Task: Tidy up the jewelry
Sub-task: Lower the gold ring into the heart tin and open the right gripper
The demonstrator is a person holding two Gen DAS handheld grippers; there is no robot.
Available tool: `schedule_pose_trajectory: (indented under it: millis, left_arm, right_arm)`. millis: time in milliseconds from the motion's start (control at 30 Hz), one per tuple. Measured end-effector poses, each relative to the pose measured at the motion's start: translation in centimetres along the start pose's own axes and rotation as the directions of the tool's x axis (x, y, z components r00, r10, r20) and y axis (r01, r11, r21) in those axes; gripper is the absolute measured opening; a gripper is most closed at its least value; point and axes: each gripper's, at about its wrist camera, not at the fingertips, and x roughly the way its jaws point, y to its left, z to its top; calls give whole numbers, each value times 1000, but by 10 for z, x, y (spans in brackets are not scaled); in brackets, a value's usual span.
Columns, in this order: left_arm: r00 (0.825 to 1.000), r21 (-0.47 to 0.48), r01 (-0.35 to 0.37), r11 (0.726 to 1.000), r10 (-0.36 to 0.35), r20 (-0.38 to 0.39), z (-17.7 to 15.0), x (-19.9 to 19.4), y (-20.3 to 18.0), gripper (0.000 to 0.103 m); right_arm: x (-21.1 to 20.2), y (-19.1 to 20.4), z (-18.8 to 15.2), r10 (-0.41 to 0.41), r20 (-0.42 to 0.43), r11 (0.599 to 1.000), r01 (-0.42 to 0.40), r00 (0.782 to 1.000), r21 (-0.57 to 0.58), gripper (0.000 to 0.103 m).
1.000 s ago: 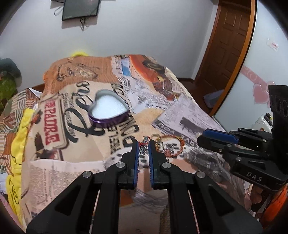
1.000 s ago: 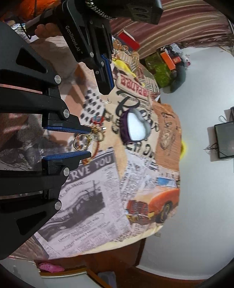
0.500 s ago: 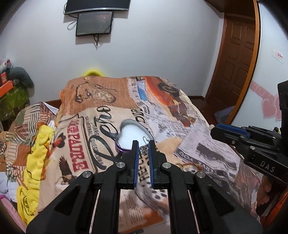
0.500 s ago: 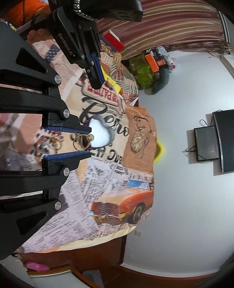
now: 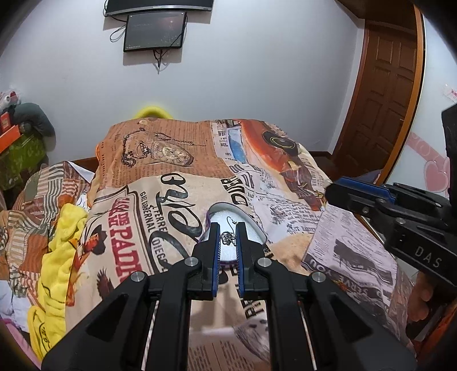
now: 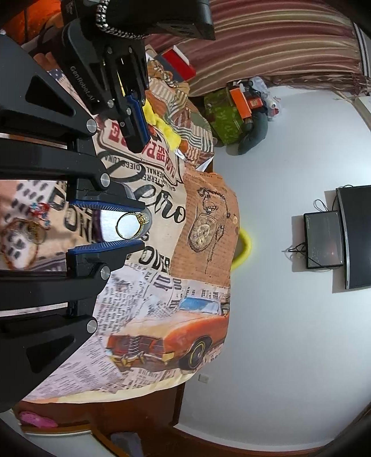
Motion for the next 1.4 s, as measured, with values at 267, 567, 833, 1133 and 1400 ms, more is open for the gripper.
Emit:
schedule_pose_trajectory:
  millis: [267, 567, 833, 1133, 1400]
  left_arm:
    - [1000, 0, -1, 1000, 1, -29, 7, 33, 6, 9]
    - [988, 37, 47, 998, -41, -150, 3, 76, 6, 9]
    - [969, 58, 63, 996, -47, -241, -7, 101, 5, 9]
    - [962, 34, 68, 997, -56, -266, -8, 108, 12, 9]
    - [963, 37, 49, 998, -38, -266, -8, 102, 16, 9]
  right_arm:
    - [52, -9, 2, 38, -130, 999, -40, 991, -12, 18]
    - [91, -19, -4, 85, -264, 996, -91, 961, -11, 18]
    - [111, -22, -5, 132, -330, 991, -137, 935, 9, 18]
    - [127, -17, -10, 136, -371, 989, -149, 919, -7, 18]
    - [132, -18, -12, 129, -389, 990, -143, 912, -6, 18]
